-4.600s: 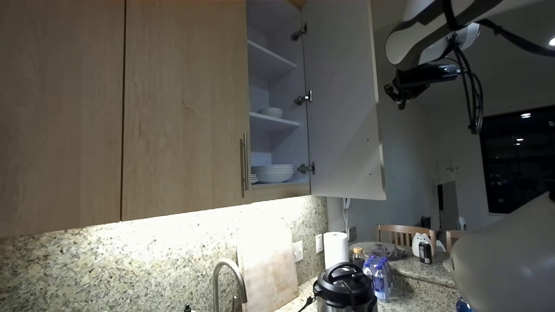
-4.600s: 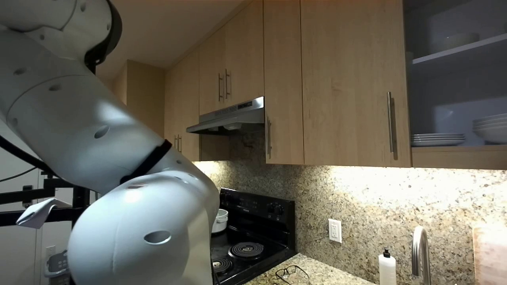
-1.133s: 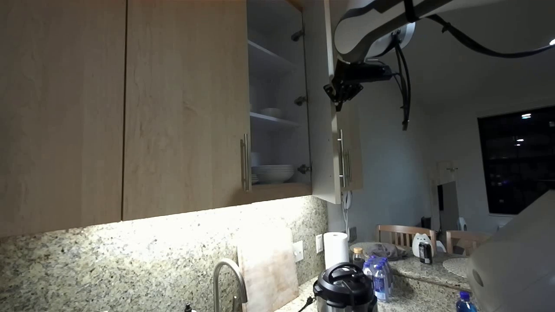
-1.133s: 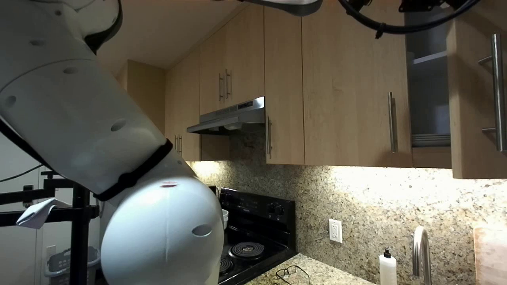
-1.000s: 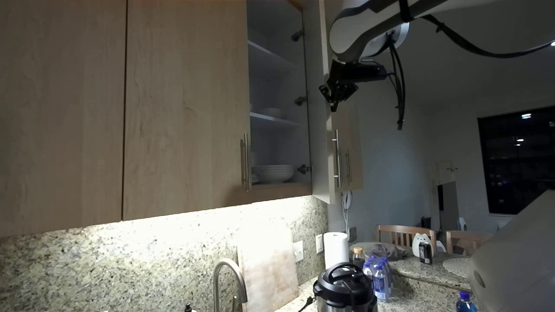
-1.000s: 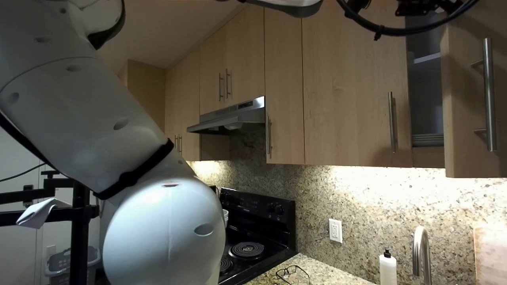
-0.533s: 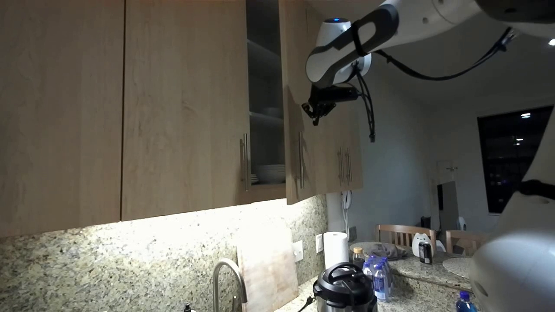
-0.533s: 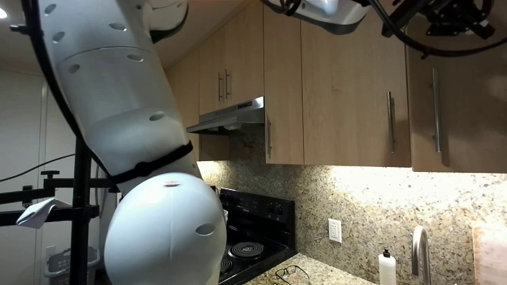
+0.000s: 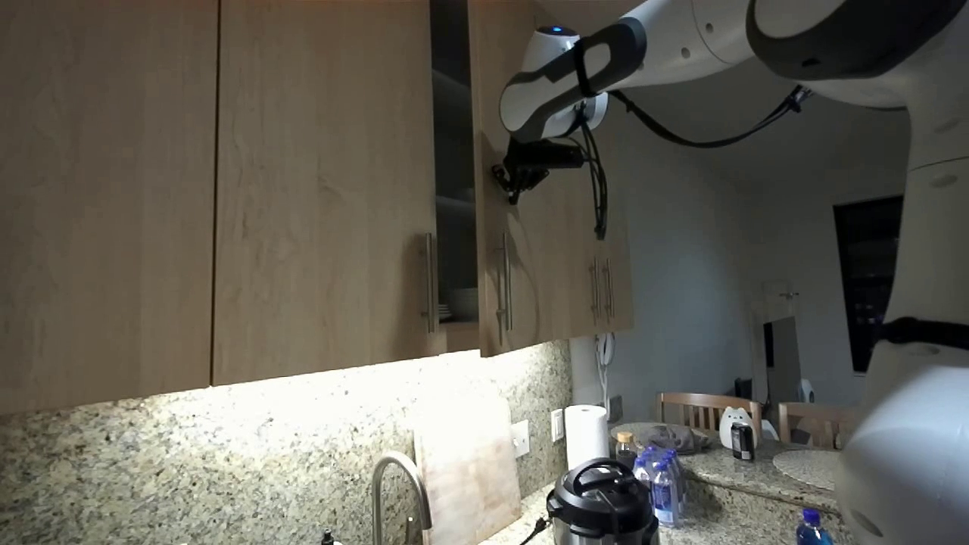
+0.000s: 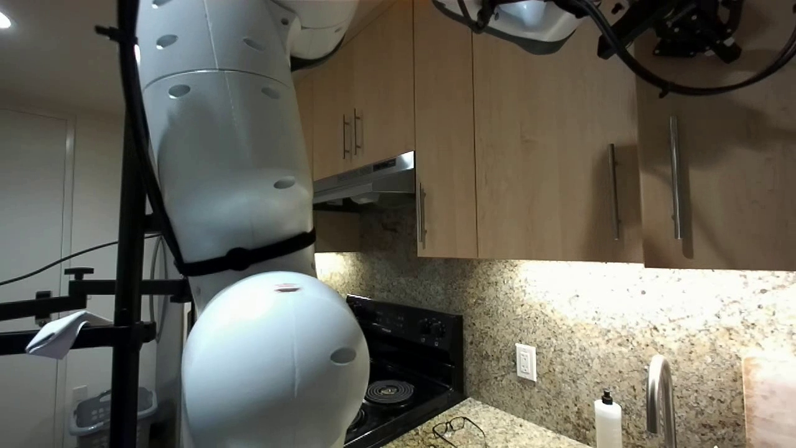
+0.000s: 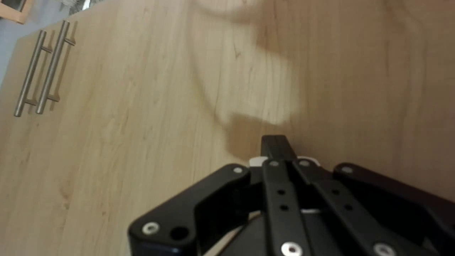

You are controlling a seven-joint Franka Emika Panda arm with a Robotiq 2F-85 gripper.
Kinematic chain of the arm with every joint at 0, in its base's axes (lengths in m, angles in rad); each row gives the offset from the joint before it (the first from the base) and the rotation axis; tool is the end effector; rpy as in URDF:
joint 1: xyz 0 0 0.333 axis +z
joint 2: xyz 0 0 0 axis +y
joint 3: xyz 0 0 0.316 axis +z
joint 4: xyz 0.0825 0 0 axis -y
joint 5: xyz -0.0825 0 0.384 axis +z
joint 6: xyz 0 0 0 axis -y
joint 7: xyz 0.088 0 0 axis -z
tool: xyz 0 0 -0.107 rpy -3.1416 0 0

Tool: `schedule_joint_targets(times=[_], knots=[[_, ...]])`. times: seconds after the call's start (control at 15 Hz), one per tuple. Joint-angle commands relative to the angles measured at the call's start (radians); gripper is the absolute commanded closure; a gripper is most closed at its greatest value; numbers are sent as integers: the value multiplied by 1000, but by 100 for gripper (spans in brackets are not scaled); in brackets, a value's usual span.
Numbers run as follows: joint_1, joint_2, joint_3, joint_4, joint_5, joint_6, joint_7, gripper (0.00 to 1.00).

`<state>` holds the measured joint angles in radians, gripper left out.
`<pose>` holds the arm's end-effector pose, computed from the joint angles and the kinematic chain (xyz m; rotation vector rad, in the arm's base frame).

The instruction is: Close the cupboard door

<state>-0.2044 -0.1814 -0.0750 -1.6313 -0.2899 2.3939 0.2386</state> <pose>0.5110 -0.1549 0.7954 2.5010 -0.5214 1.2935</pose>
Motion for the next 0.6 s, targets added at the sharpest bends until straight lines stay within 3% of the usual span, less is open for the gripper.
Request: schedule_joint_targets(times=[0.0, 0.53], knots=[[39, 41, -15, 77, 79, -13, -63, 100], [89, 140, -15, 198, 221, -75, -145, 100]])
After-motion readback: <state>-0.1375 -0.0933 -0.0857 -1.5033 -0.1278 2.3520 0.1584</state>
